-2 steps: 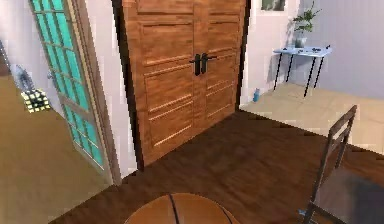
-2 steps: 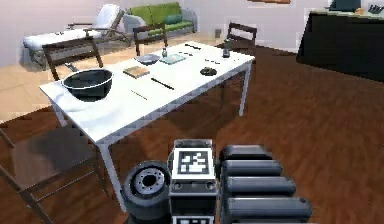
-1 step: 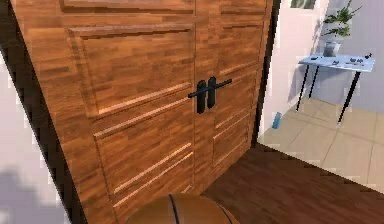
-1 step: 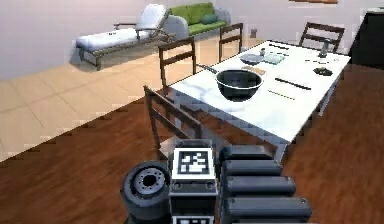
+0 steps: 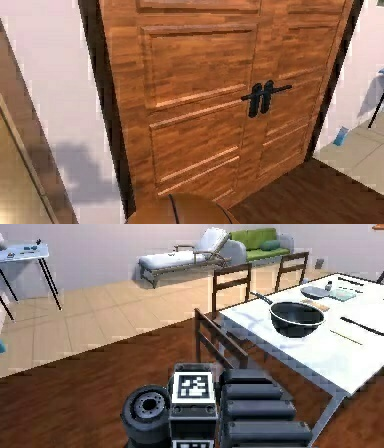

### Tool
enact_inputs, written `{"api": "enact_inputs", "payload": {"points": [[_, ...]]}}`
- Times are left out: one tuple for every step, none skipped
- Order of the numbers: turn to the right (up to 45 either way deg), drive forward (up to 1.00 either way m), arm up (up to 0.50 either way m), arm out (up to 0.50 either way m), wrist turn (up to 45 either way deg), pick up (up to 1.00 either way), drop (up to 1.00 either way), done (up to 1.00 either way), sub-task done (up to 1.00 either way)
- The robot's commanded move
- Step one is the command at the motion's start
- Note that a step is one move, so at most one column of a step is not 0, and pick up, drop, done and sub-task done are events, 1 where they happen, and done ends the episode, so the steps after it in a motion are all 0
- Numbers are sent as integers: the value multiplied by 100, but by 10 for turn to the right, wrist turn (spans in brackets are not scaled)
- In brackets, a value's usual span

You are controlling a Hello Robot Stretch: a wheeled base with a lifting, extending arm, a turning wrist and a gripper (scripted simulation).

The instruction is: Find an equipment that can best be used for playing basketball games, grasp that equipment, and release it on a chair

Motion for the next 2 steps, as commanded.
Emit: {"api": "enact_inputs", "payload": {"points": [[0,15,0,0,0,0,0,0,0],[450,0,0,0,0,0,0,0,0]]}}
